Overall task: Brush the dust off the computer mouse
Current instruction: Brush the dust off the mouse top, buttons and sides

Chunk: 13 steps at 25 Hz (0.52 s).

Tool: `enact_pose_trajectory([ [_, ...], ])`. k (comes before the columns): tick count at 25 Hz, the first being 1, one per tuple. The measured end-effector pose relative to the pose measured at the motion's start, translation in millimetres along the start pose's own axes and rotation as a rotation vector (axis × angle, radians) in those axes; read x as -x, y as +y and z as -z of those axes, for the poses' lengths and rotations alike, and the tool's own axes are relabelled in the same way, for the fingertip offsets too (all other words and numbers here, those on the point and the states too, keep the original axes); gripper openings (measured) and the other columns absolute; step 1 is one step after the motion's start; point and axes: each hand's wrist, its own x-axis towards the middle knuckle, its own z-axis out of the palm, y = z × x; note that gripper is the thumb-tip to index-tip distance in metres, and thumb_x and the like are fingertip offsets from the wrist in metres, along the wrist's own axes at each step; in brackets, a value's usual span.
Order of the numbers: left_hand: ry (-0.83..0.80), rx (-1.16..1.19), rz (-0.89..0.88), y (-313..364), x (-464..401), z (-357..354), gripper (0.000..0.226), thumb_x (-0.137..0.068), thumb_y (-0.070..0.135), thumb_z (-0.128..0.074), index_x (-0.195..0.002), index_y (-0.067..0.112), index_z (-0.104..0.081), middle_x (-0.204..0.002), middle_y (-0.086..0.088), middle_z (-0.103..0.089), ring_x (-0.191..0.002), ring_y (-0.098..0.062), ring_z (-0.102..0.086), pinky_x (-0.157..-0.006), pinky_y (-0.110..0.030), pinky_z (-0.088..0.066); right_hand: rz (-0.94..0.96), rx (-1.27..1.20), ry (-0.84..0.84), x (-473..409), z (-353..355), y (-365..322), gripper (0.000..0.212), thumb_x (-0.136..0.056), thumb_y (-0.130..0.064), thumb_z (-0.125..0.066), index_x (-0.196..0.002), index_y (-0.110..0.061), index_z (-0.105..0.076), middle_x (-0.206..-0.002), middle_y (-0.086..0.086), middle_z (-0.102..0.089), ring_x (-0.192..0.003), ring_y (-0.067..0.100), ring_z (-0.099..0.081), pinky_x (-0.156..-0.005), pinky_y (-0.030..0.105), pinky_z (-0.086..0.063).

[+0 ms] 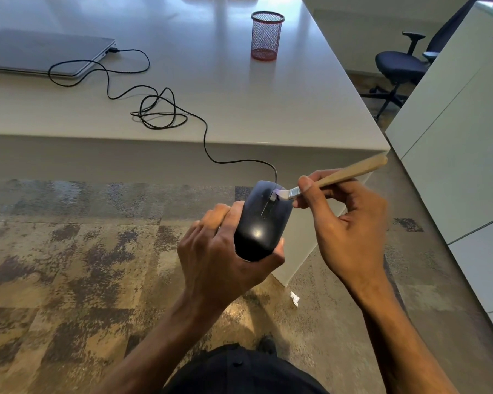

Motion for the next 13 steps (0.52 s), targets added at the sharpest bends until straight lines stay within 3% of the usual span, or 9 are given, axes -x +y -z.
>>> enact_pose_trajectory([
  [13,-0.026,0.021,0.036,3.0,0.0,3.2,0.072,-0.069,0.067,-0.061,-0.107,0.006,-0.066,-0.079,-0.001,-0.061,-0.062,-0.012,-0.05,-0.056,-0.022,-0.043,0.027,0.091,-0.035,-13.4,-0.2,-8.4,0.012,-0.092,-0.028,-0.064,-0.083,-0.022,-0.067,-0.068,-0.023,-0.064,-0.071,-0.005,-0.067,-0.07,0.005,-0.048],
])
